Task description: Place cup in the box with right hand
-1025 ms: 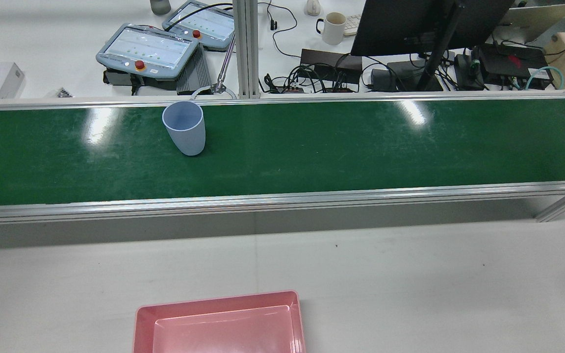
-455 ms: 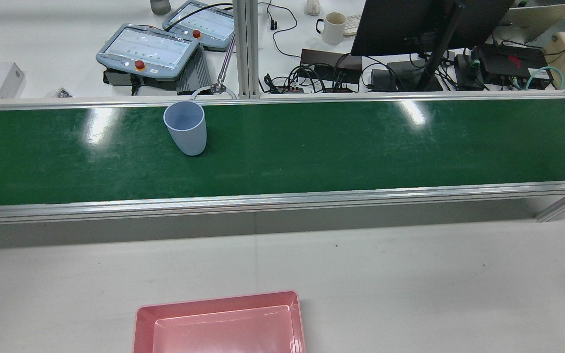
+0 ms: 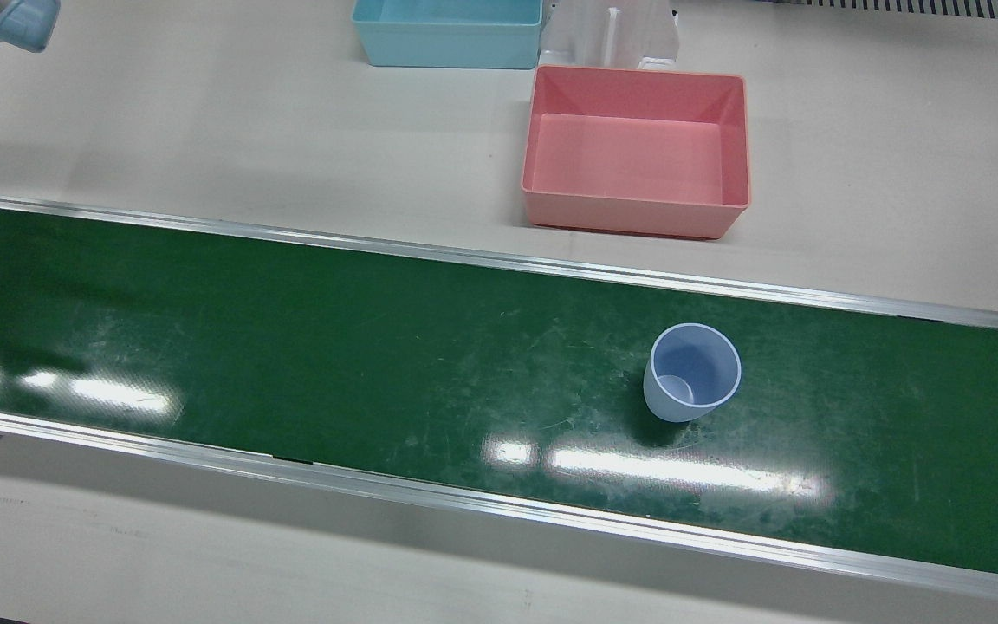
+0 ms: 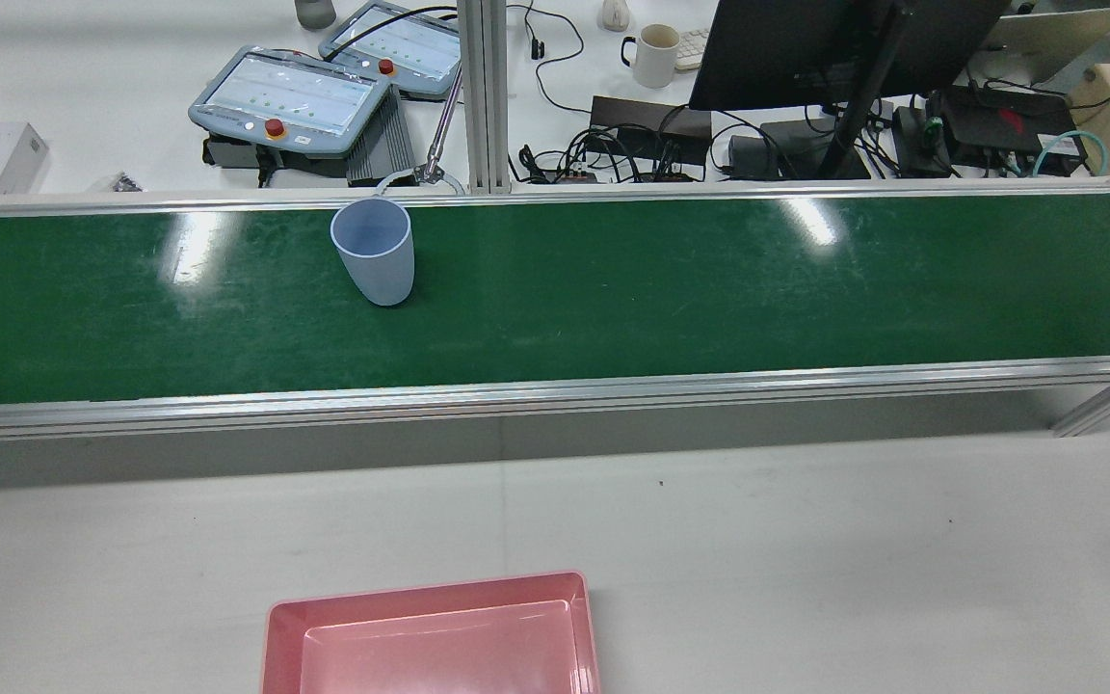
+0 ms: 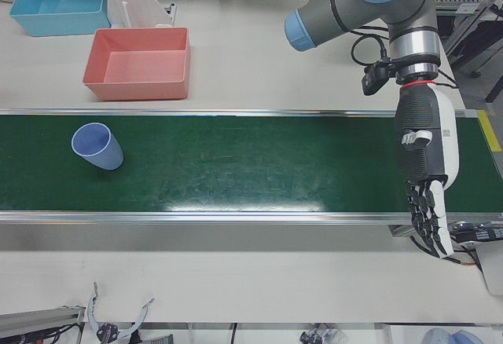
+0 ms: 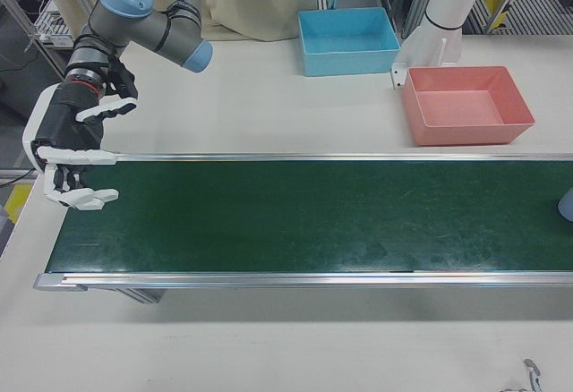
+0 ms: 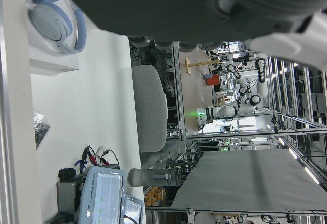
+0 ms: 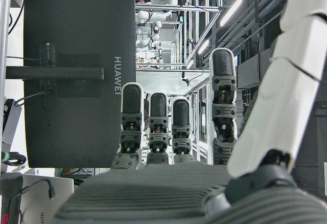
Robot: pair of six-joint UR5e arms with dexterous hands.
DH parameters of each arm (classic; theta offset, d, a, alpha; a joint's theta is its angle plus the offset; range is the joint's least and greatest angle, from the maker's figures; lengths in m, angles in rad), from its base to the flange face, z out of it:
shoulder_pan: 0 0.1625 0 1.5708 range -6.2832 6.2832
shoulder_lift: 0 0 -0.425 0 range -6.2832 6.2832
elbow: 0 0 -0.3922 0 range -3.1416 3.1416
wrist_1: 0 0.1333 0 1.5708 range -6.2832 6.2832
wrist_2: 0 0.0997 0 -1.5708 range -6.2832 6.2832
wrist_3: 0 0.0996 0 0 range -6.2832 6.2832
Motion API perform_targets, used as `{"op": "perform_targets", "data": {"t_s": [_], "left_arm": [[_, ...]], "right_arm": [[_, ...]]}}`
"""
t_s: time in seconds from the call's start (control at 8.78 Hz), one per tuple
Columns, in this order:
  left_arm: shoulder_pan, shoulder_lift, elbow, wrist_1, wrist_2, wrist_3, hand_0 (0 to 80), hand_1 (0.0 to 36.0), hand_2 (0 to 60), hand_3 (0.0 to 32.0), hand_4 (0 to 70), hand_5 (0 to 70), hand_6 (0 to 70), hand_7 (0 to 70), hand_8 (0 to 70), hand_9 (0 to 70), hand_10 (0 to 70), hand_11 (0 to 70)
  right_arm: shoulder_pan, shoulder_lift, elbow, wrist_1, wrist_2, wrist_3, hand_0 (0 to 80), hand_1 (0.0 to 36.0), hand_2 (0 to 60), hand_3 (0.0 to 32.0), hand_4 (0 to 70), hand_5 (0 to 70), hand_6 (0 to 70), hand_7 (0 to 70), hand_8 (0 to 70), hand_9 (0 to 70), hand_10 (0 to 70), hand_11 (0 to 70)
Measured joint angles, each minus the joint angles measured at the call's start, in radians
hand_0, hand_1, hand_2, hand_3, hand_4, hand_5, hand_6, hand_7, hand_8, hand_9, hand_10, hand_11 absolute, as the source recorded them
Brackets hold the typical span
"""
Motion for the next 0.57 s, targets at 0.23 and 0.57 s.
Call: {"op": "perform_targets", "data": {"t_s": [0.23, 0.57], "left_arm": [[0.000, 0.000, 0.000, 0.000, 0.000, 0.000, 0.0, 0.0, 0.0, 0.0, 0.0, 0.0, 0.0, 0.0, 0.0, 0.0, 0.0, 0.0], [0.000, 0.000, 0.000, 0.000, 0.000, 0.000, 0.0, 0.0, 0.0, 0.0, 0.0, 0.0, 0.0, 0.0, 0.0, 0.0, 0.0, 0.0]], "right_arm": [[0.000, 0.000, 0.000, 0.000, 0.000, 0.000, 52.1, 13.7, 5.4, 0.0, 60.7, 6.8, 14.3, 51.1, 22.2, 34.2, 27.4, 40.0], [0.000, 0.000, -0.001, 0.000, 0.000, 0.000, 52.1, 13.7, 5.5, 0.0, 60.6, 6.9, 14.3, 51.2, 22.3, 34.3, 27.4, 40.0]]}}
